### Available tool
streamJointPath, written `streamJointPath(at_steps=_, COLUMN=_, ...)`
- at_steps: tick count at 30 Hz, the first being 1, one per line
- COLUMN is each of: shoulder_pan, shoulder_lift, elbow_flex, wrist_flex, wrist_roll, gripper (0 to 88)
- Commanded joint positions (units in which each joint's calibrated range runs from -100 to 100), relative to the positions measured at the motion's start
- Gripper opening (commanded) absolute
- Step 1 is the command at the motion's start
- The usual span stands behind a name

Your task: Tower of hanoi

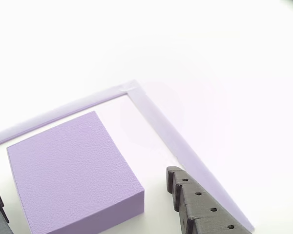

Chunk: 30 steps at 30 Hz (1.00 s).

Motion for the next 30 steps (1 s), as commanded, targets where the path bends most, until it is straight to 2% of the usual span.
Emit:
streamJointPath(at_steps=1, shoulder_pan=-1.3, shoulder_lift=0.3, elbow_flex=-3.5, wrist_flex=-1.4, wrist_roll=0.4, gripper=41.7)
streamJointPath(at_steps=30, shoulder_pan=-3.1, shoulder_lift=-1.8, elbow_flex=-2.1, wrist_flex=-1.3, wrist_roll=0.4, gripper=20.7)
